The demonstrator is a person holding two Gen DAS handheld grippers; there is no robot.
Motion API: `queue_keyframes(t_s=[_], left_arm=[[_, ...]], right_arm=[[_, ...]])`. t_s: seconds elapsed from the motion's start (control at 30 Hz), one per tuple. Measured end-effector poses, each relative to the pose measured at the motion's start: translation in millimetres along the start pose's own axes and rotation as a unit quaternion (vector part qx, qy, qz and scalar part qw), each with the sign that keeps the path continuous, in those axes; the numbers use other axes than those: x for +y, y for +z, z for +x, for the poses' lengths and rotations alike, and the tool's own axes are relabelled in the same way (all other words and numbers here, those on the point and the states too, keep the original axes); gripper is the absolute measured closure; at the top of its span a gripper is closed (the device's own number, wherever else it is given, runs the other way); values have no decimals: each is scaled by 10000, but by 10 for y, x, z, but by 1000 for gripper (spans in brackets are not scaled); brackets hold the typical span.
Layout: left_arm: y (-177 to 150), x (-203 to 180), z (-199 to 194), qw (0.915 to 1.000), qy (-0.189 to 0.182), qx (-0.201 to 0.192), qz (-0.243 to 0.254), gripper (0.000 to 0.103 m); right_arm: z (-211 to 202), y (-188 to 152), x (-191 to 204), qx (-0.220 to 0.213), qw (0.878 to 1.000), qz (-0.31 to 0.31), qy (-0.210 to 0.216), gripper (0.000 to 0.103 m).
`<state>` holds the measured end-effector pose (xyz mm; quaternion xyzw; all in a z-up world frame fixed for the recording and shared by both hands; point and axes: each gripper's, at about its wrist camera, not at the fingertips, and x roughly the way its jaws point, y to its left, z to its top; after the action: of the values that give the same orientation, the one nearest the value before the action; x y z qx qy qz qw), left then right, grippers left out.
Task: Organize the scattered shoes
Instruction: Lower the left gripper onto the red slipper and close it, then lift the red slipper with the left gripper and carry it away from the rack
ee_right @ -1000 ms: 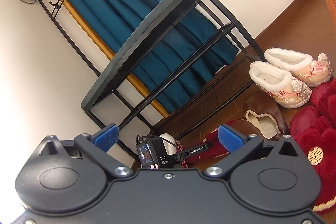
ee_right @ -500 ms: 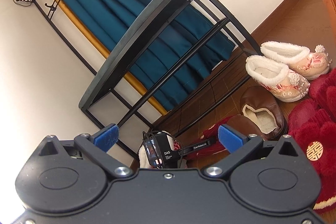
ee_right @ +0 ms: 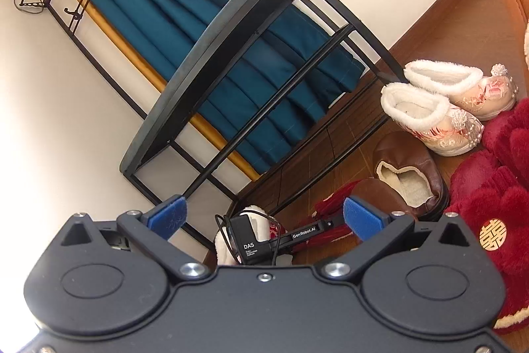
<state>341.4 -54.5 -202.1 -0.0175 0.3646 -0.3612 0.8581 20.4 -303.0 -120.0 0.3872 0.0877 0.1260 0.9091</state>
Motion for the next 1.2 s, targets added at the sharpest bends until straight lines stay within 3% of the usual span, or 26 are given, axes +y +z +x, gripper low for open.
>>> queue_keyframes(t_s=[0.1, 0.23, 0.3, 0.4, 0.47, 0.5, 0.53, 0.57, 0.6, 0.63, 0.7, 0.9, 1.07, 1.13, 1.2], left_arm=[[22, 64, -38, 9995, -151, -17, -276, 32], [50, 101, -122, 9994, -94, -188, -293, 66], [40, 108, -102, 9998, -5, -107, -183, 73], [31, 158, -15, 9996, 48, 99, -255, 68], [79, 197, 3, 9987, -81, 133, -490, 57], [102, 188, 21, 9983, -151, 157, -531, 45], [124, 178, 39, 9979, -221, 180, -573, 39], [138, 127, 53, 9987, -173, 176, -444, 41], [141, 66, 55, 9996, -76, 146, -230, 52], [131, 0, 38, 9999, 79, 64, 17, 71], [125, 2, -24, 9993, 352, -109, -6, 95], [113, -131, -257, 9975, 568, -423, 78, 95], [270, -145, -461, 9968, 484, -616, -155, 96], [349, -168, -578, 9957, 490, -770, -159, 103], [471, -198, -724, 9929, 487, -1061, -241, 103]], right_arm=[[16, -9, 7, 32, 10000, -5, -9, 0], [11, -15, 18, 25, 10000, -57, -11, 0], [9, -13, 10, 15, 10000, -40, -13, 0], [15, -21, -6, 33, 10000, -15, -33, 0], [22, -26, -1, 50, 10000, -28, -33, 0], [22, -28, 2, 52, 10000, -39, -30, 0], [23, -31, 6, 52, 10000, -49, -29, 0], [24, -33, 8, 55, 10000, -51, -29, 0], [25, -34, 8, 62, 10000, -49, -29, 0], [23, -32, 5, 66, 10000, -46, -28, 0], [8, -22, -5, 36, 10000, -31, -31, 0], [-3, -28, -47, 19, 10000, 93, -23, 0], [-33, -22, 6, -64, 10000, 19, 47, 0], [-59, 0, 12, -124, 9999, 23, 74, 0], [-86, 20, 16, -179, 9998, 62, 102, 0]])
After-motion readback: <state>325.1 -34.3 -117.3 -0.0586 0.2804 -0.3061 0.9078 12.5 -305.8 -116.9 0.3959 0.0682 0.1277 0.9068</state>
